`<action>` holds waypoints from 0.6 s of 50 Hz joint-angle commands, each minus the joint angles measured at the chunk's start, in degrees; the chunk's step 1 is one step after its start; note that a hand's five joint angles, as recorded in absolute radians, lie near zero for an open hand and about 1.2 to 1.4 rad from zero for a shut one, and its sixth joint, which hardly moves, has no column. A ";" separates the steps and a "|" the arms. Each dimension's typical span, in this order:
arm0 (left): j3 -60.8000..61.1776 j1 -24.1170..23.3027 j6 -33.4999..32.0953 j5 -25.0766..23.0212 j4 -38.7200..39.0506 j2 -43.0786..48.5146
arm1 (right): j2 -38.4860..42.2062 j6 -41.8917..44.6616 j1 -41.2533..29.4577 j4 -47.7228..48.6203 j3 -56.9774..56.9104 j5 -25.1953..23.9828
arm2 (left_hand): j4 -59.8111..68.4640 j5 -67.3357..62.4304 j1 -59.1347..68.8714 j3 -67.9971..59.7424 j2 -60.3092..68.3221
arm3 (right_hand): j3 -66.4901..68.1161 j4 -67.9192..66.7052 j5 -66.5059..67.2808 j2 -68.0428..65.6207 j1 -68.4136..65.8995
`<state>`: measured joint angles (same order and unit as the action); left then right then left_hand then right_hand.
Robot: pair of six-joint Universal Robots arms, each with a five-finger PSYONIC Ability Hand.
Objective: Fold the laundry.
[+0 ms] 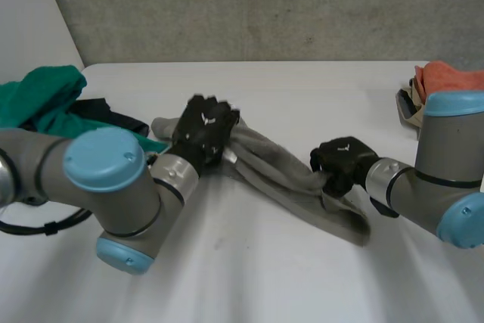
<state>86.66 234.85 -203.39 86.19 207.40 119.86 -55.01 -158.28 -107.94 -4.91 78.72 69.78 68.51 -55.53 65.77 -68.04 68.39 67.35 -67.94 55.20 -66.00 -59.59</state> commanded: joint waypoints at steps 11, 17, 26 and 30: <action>-3.42 -17.75 15.13 2.05 -4.02 -4.21 | 1.47 3.76 1.86 15.45 -14.37 3.43 | 11.49 -14.47 14.23 -11.96 11.61 | 12.65 -12.06 14.80 -14.00 -20.41; -13.00 -22.77 18.91 5.48 -4.20 6.61 | 10.88 8.51 2.03 24.49 -19.83 6.15 | 1.19 -4.16 3.93 -1.66 1.31 | 12.65 -12.06 14.80 -14.00 -20.41; -16.79 -23.04 23.92 5.22 -4.72 7.24 | 13.09 8.78 3.00 30.40 -18.60 7.30 | -54.93 51.95 -52.19 54.46 -54.81 | -57.35 57.94 -55.20 56.00 49.59; -13.63 -21.90 23.05 5.13 -4.64 1.70 | 7.65 8.78 5.10 26.36 -16.14 7.48 | -54.76 51.79 -52.02 54.29 -54.65 | -57.35 57.94 -55.20 56.00 49.59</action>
<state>69.67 211.57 -179.76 91.63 202.82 127.98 -41.75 -149.21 -104.95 25.31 59.71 77.07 14.39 -4.09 14.89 -14.97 14.81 11.75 -11.73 2.39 -12.08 -12.64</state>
